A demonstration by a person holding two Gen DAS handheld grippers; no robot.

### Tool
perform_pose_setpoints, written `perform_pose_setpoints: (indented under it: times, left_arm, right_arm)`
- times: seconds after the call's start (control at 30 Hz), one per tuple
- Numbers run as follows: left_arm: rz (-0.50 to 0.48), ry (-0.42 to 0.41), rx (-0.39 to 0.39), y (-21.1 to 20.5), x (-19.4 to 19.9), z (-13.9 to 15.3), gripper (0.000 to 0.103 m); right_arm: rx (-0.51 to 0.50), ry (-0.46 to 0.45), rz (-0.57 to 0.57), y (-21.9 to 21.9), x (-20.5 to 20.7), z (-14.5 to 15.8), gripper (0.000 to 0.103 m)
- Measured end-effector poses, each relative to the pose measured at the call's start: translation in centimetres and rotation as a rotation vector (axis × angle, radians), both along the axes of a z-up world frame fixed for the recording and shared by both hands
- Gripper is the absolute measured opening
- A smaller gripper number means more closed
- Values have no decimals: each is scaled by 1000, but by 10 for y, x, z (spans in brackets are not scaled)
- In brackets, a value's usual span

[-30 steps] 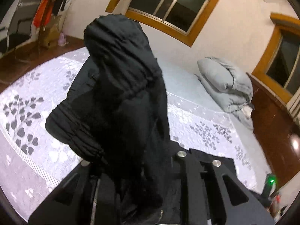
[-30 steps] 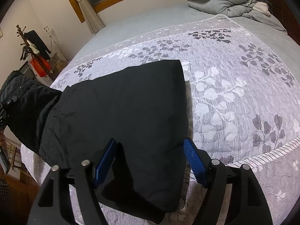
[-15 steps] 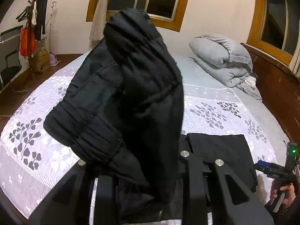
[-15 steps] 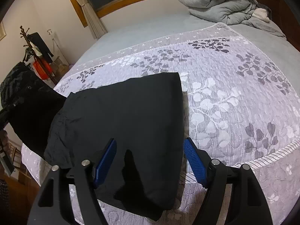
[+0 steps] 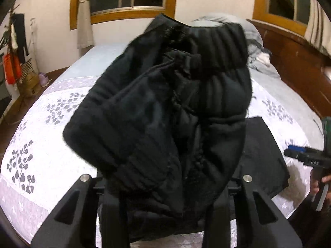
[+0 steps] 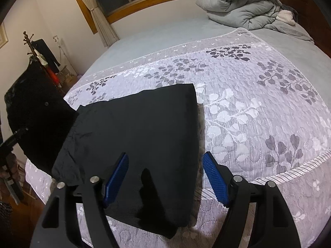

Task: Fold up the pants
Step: 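Fold the lifted waistband end over the pants with the left gripper and release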

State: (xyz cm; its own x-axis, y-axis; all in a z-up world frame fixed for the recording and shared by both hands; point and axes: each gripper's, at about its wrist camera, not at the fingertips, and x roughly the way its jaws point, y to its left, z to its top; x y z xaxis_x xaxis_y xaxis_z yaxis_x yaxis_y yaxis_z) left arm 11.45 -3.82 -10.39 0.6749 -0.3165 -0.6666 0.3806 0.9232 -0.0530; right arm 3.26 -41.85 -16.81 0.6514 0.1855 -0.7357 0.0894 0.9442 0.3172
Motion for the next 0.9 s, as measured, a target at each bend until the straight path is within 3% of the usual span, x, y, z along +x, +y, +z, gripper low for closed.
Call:
perform_pose_setpoints:
  times: [0.63, 0.83, 0.87, 0.9]
  left_arm:
    - [-105, 83, 84, -49, 6, -34, 38]
    - [-157, 103, 184, -71, 1, -46, 51]
    - [-163, 105, 208, -74, -1, -47, 57]
    - [-174, 114, 217, -76, -3, -48, 73]
  right_arm:
    - [6, -16, -10, -6, -6, 4, 75]
    - [11, -18, -13, -7, -5, 6, 75]
    - [14, -19, -13, -7, -5, 7, 75]
    - [15, -18, -14, -7, -5, 8, 76]
